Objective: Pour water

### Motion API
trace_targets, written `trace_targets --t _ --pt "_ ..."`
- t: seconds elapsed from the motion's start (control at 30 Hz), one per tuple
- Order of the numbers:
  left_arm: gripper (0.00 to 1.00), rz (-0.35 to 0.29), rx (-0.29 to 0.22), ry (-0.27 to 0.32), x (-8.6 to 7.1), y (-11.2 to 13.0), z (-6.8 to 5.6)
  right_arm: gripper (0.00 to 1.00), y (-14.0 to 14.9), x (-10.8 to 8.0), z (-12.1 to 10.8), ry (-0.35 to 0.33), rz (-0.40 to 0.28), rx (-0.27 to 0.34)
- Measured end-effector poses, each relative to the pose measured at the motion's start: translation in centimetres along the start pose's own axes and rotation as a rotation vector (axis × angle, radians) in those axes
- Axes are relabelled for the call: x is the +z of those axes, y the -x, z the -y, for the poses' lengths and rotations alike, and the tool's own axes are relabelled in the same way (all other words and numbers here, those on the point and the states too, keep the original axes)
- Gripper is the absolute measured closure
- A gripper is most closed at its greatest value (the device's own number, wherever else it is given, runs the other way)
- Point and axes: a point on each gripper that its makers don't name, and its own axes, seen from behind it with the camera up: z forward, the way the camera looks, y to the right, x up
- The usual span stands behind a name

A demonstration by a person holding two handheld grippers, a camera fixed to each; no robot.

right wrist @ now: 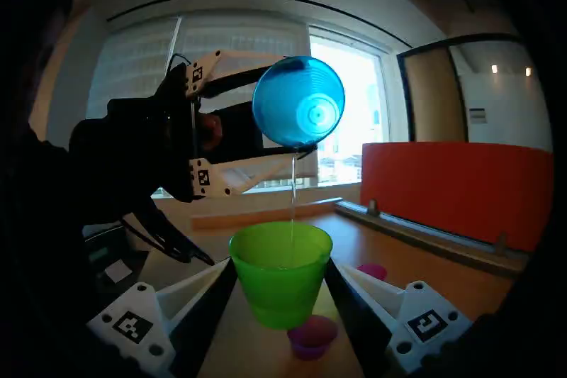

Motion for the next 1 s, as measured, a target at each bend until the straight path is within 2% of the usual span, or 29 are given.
trace_targets --t 0.3,0.7,0.9,1.0 --pt "0.14 0.0 0.016 -0.003 -0.3 -0.2 -0.5 0.12 0.0 -0.1 -0.2 0.006 0.001 -0.001" --pt "0.14 0.002 0.013 -0.005 -0.1 0.1 0.2 0.12 0.0 -0.1 -0.4 0.01 0.004 -0.003" --pt "0.14 0.021 -0.015 -0.009 0.2 0.8 0.4 0.12 0.0 -0.2 -0.5 0.014 0.004 -0.003" --pt "0.14 0.034 -0.055 -0.009 0.3 1.3 0.3 0.12 0.0 -0.3 -0.6 0.023 0.007 -0.007"
